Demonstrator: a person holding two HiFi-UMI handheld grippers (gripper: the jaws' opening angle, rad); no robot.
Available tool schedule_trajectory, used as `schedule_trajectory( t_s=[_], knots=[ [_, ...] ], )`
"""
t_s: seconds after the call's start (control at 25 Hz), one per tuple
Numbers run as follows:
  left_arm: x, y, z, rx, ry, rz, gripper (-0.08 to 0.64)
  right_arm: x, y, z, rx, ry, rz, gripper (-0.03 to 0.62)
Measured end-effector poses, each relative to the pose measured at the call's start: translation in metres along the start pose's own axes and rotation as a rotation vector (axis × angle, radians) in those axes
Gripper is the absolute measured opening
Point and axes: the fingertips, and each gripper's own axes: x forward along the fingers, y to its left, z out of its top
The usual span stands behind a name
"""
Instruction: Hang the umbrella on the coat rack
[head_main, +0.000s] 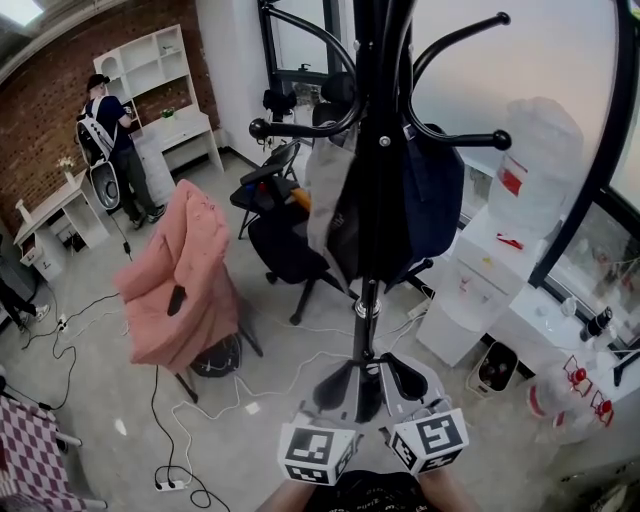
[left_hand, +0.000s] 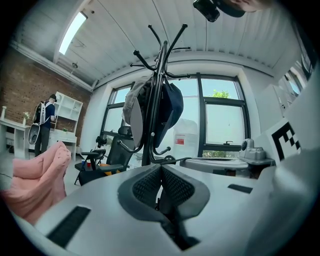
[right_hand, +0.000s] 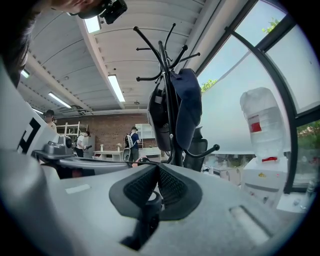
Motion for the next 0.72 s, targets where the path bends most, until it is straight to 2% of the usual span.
schedule_trajectory(
  t_s=[0.24, 0.72],
  knots=[
    [0.009, 0.008, 0.010, -0.009, -0.006, -0.004, 0.011, 0.011, -0.004, 0.010, -0.009, 0.002, 0.003, 0.012],
    [0.034, 0.023, 0.002, -0.039, 0.043, -0.012, 0.011, 0.033, -0.013, 0.001, 0.003, 0.056, -0.008, 0.012]
  ],
)
